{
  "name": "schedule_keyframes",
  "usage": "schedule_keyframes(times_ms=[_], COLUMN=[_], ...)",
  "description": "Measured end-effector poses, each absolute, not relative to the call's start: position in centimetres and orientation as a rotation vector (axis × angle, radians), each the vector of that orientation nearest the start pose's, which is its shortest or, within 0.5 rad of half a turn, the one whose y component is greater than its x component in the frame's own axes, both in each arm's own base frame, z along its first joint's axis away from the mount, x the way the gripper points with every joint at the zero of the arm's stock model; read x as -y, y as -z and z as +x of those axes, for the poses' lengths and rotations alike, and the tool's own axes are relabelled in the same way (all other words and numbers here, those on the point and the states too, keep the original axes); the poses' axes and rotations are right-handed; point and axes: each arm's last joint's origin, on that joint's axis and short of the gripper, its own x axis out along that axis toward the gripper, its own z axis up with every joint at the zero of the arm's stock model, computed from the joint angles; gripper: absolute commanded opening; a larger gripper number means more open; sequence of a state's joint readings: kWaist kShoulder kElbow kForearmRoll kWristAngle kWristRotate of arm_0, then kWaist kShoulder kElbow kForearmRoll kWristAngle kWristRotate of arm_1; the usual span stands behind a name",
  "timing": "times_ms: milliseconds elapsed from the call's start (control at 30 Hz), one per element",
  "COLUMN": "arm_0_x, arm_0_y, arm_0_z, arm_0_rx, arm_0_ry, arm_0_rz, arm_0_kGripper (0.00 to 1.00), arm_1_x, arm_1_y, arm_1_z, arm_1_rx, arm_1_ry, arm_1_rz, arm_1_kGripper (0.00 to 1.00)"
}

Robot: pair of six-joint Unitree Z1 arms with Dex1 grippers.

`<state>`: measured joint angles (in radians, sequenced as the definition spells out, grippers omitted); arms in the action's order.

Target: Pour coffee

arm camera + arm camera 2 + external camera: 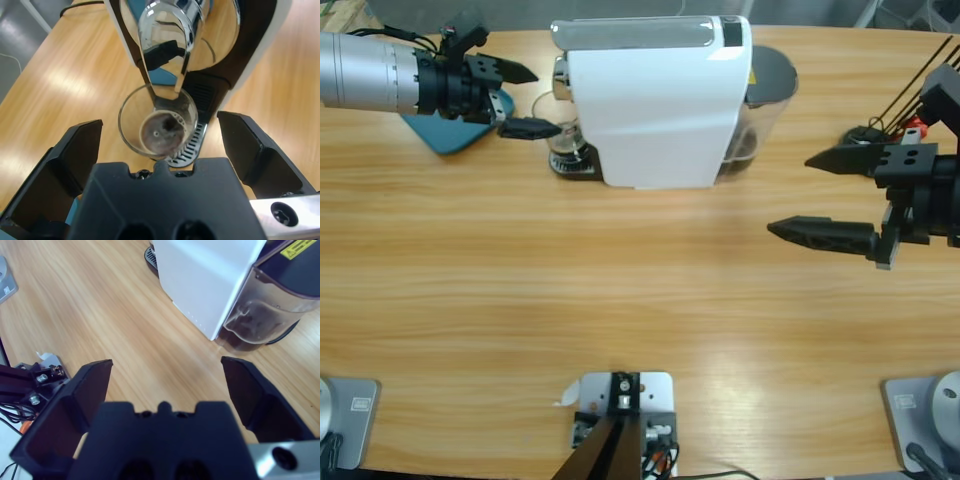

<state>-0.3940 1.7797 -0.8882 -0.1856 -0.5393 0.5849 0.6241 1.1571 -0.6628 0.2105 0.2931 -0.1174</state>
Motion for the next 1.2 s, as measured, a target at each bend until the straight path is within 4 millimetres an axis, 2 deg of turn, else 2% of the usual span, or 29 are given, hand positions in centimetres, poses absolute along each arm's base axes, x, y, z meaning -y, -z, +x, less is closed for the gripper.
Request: schedule_keyframes(times_ms=[633,833,1133,1167,1200], arm_0_x=[16.2,16.2,16.3,16.3,16.3], arm_0_y=[-22.3,-21.9,-21.6,-21.4,-21.3], arm_0_z=[31.7,32.0,32.1,32.1,32.2], arm_0_rx=[-0.434,-0.436,-0.446,-0.450,-0.453], arm_0_ry=[1.129,1.129,1.128,1.128,1.128], arm_0_rz=[0.462,0.461,0.461,0.461,0.461], arm_0_kGripper=[0.998,0.890,0.888,0.859,0.777], arm_1_x=[-11.5,-11.5,-11.5,-11.5,-11.5], arm_1_y=[-29.0,-29.0,-29.0,-29.0,-29.0], arm_1_z=[13.4,13.4,13.4,13.4,13.4], arm_1_rx=[-0.687,-0.689,-0.689,-0.689,-0.689], arm_1_ry=[-0.926,-0.932,-0.933,-0.933,-0.933], arm_1_rz=[-0.225,-0.223,-0.222,-0.222,-0.222], arm_1_kGripper=[1.000,1.000,1.000,1.000,1.000])
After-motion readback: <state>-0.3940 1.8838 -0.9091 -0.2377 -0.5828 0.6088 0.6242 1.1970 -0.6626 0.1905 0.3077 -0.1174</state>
